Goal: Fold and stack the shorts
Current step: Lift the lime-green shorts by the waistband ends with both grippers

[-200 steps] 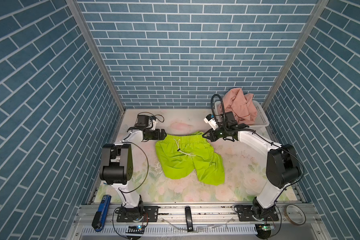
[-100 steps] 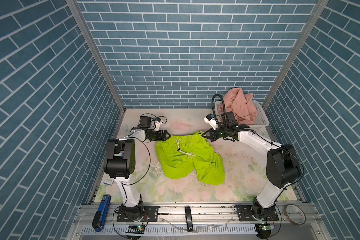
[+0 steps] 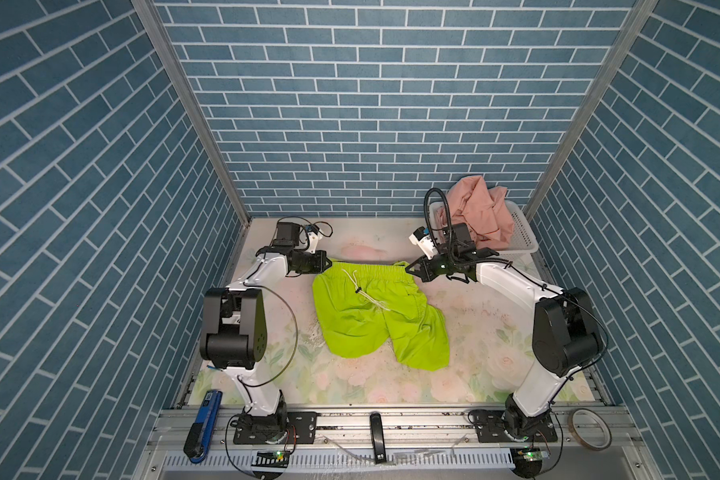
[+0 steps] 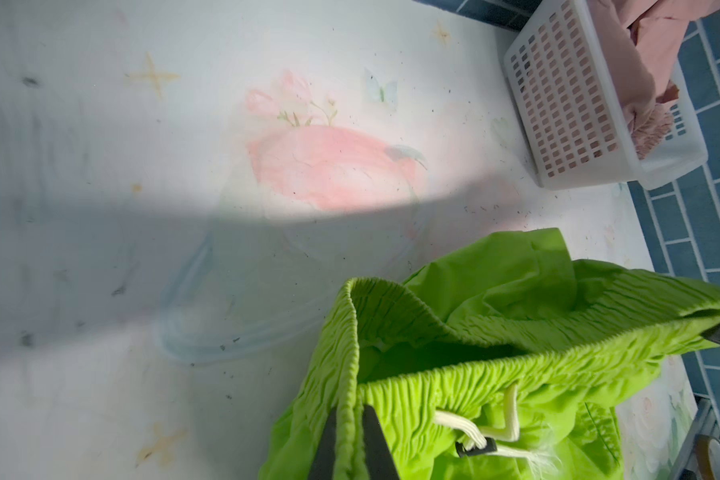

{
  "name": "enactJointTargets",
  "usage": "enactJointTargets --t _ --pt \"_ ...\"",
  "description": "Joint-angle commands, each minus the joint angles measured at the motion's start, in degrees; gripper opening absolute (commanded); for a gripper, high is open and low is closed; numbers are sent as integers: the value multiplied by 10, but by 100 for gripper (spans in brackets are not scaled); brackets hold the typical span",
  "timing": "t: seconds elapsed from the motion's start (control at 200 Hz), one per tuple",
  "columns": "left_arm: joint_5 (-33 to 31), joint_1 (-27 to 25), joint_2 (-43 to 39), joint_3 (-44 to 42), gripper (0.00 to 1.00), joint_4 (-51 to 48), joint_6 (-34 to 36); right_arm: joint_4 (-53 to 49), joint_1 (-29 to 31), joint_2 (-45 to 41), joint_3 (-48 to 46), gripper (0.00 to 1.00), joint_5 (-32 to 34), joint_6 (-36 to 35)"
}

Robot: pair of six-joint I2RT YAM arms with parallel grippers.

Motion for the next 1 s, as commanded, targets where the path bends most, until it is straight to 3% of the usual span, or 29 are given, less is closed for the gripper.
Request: enactJointTargets --t 0.0,0.215,0.34,0.47,0.7,0.995 --pt "-75 -14 -54 41 0 -63 -16 -33 -3 -35 35 0 31 -4" --pt "-132 -70 -140 136 0 -188 -6 -74 -1 -102 79 0 54 -6" --pt "-107 -72 -188 208 0 -242 14 -133 0 -160 131 0 94 10" --pt "-99 -78 -218 286 0 -306 34 -189 0 -204 190 0 93 20" --pt "-70 -85 -312 277 0 -310 94 -205 0 -275 227 0 38 12" --pt "-70 -86 -335 412 0 -366 113 -297 -1 -266 358 0 -6 5"
